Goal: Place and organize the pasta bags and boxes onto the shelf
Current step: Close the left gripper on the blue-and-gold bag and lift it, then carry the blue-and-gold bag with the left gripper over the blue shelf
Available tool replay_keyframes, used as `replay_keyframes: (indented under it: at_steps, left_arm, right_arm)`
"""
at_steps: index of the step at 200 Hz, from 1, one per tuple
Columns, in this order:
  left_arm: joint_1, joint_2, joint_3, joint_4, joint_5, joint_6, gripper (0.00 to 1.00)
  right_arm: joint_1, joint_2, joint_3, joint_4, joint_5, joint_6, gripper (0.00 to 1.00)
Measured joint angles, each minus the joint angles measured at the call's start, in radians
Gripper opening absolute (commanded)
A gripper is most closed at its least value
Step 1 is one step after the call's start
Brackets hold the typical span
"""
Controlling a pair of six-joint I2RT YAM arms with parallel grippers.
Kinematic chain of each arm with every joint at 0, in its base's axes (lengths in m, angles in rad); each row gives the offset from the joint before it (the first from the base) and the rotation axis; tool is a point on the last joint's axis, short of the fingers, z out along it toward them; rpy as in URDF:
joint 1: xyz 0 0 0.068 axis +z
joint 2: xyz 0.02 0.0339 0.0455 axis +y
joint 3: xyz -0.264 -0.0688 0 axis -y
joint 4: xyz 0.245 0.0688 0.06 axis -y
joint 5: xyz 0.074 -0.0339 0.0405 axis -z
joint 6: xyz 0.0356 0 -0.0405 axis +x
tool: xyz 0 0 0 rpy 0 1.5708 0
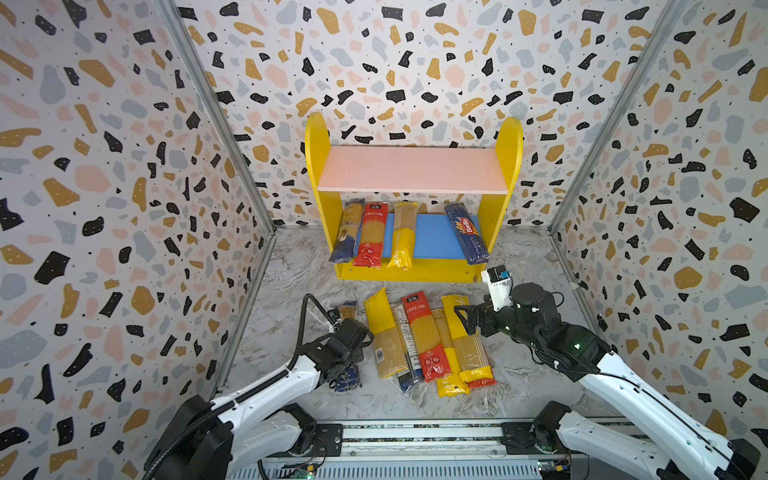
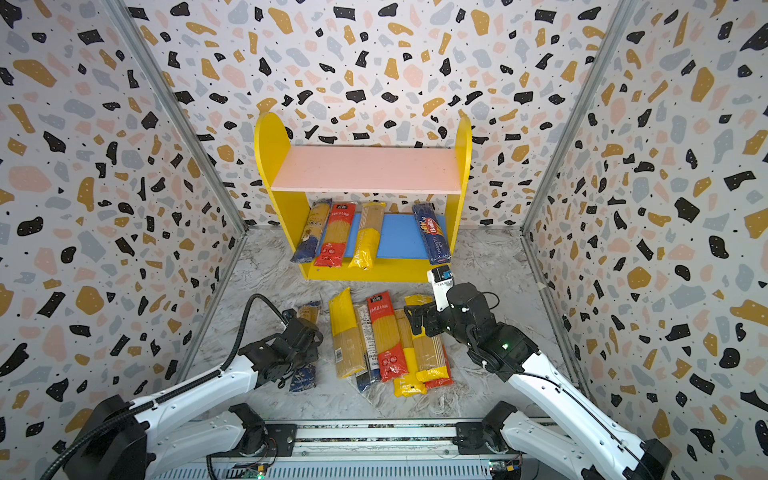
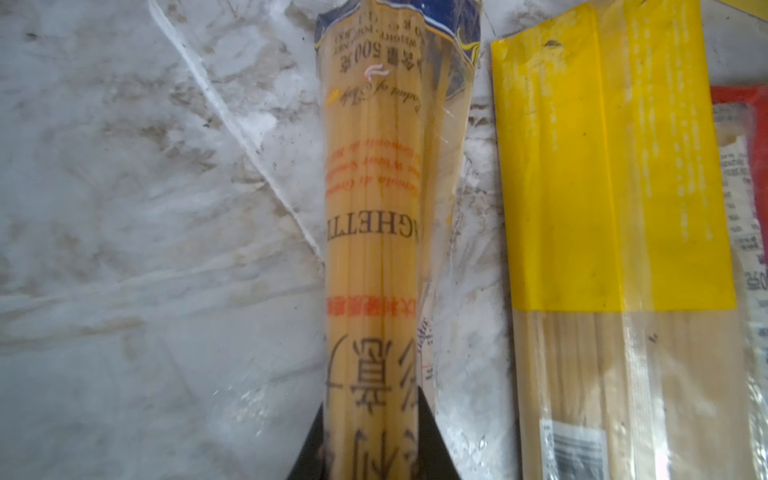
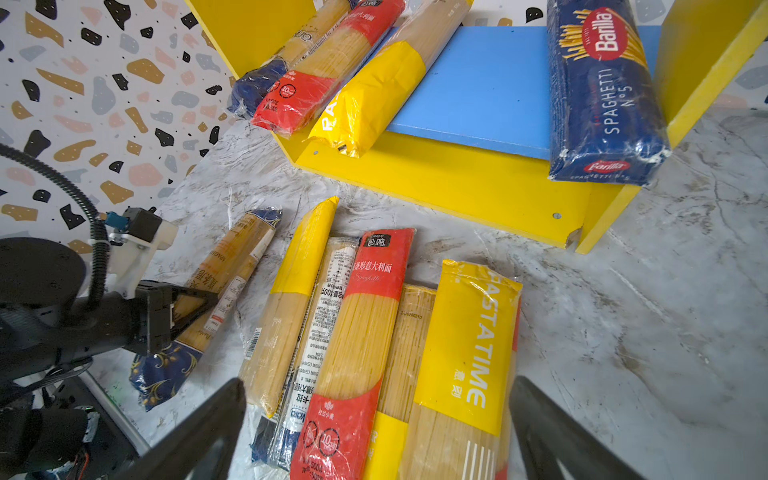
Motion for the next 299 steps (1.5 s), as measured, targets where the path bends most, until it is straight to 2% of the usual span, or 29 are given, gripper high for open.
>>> replay_keyframes:
  at_steps: [46, 134, 204, 252, 299]
  left_arm:
    - [-0.008, -0.084, 0.123, -0.129, 0.055, 0.056, 0.00]
    - [-0.016, -0.137, 0.271, -0.286, 0.090, 0.126, 0.00]
    - [-0.029, -0.162, 0.437, -0.320, 0.122, 0.151, 0.00]
    - [-0.058, -0.068, 0.533, -0.286, 0.126, 0.171, 0.00]
    - [-0.112, 0.153, 0.700, -0.196, 0.126, 0.209, 0.00]
  right_arm:
    - [-0.002, 0.010, 0.016, 0.011, -0.013, 0.001, 0.99]
    - [-0.002, 0.010, 0.060, 0.008, -0.014, 0.000, 0.99]
    - [-0.002, 0.010, 0.078, 0.004, -0.008, -0.006, 0.99]
    - [-0.006, 0.009, 0.078, -0.006, 0.020, -0.008, 0.99]
    - [-0.025, -0.021, 0.087, -0.034, 0.043, -0.011, 0.99]
